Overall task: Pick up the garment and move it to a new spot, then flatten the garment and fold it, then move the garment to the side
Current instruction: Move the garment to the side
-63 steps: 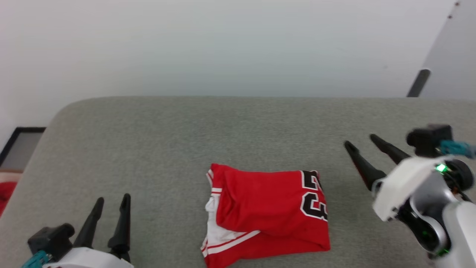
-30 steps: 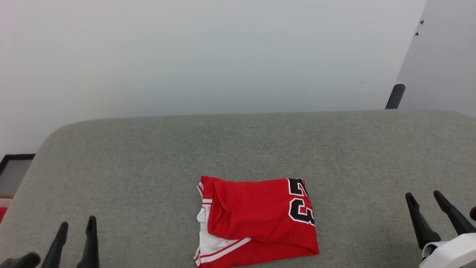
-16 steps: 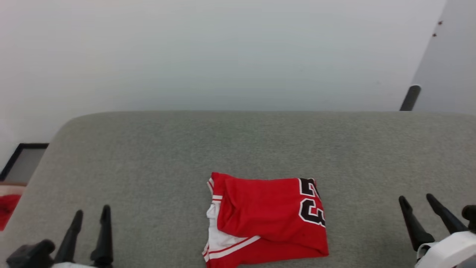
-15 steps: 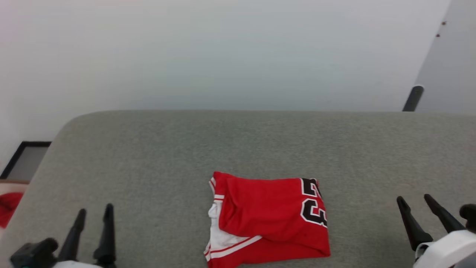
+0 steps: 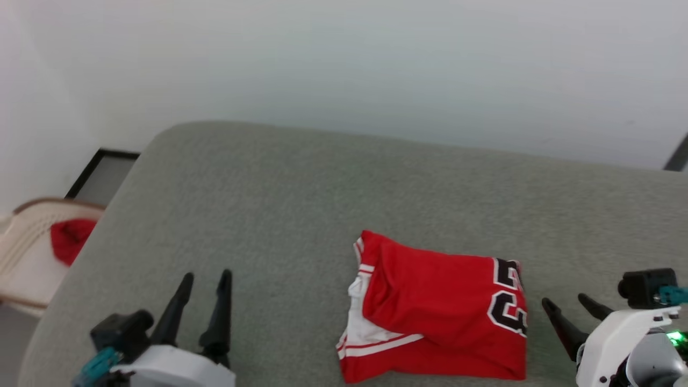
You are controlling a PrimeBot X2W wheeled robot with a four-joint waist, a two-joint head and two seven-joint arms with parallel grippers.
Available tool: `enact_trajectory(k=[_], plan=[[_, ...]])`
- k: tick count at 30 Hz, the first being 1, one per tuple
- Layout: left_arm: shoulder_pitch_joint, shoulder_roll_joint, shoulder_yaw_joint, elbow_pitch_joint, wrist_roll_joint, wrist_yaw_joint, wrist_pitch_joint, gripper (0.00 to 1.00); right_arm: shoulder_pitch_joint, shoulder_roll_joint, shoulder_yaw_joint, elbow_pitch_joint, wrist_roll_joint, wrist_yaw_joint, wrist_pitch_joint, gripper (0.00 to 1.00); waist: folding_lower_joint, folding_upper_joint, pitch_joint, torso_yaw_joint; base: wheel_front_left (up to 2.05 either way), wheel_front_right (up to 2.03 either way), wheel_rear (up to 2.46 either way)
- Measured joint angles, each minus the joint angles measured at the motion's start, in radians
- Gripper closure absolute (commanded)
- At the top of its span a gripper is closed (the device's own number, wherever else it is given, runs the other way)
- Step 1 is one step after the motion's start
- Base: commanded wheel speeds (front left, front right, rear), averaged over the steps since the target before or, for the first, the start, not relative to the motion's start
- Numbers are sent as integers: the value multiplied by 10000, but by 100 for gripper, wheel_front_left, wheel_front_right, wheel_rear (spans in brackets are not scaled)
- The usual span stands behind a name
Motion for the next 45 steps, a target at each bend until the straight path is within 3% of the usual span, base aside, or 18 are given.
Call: enact_trajectory(k=[8,22,23,24,36,45], plan=[[-728,-334,-324,399,98,-184,-69,0,-477,-96,203,644,173,0,1584,0,0,0,776,659,0,0,0],[-1282,-571,-495,1001,77,-439,-186,0,-1601,77,322,1787,-71,0,2771,0,0,0,1702,1341,0,0,0],[-1283,-571,-485,1037,71,-453,-188,0,-1685,58,359,1852,-73,0,2886,54,0,0,1726,1366,0,0,0],[-1284,-570,-472,1062,36,-481,-194,0,-1758,48,399,1902,-58,-2,2980,100,0,0,1742,1382,0,0,0],[-1302,-506,-284,1227,-63,-481,-332,0,-2163,-240,767,1941,201,10,3346,100,0,0,1678,1151,0,0,0],[-1254,-339,-109,1095,-61,-428,-397,0,-2582,-1244,1087,1005,192,8,3756,100,0,0,1534,665,0,0,0]])
